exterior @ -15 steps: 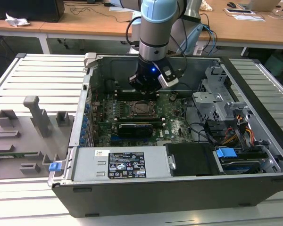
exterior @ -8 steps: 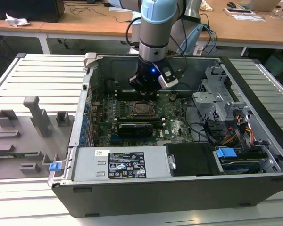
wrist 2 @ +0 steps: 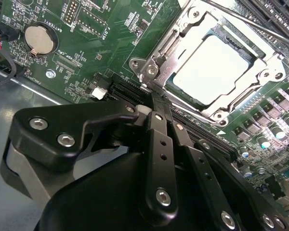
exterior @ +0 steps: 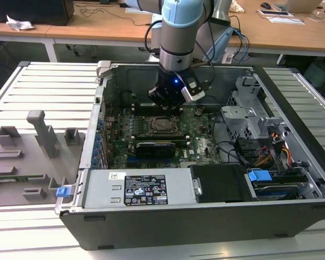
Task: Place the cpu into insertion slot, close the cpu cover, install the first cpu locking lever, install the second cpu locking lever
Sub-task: 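Install the first cpu locking lever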
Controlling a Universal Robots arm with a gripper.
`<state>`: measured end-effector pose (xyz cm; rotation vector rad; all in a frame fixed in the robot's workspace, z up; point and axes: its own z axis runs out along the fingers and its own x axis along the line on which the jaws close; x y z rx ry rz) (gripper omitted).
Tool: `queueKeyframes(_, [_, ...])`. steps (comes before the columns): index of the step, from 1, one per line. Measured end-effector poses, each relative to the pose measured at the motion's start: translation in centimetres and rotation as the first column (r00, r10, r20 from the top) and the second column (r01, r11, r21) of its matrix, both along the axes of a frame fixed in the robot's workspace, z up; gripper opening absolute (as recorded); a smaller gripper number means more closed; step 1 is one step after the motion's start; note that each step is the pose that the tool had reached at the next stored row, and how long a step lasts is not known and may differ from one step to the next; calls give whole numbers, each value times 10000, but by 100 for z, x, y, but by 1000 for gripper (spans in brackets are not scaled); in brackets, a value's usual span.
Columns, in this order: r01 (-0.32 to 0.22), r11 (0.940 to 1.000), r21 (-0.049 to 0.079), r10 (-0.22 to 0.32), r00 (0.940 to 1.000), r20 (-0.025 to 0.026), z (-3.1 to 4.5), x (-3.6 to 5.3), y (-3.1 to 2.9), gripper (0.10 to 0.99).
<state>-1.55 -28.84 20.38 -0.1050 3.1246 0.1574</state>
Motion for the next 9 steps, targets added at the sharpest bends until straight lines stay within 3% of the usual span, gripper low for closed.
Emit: queueKeyframes(9, [-1,10000,0,1,10000,-1,14,0,-5,106])
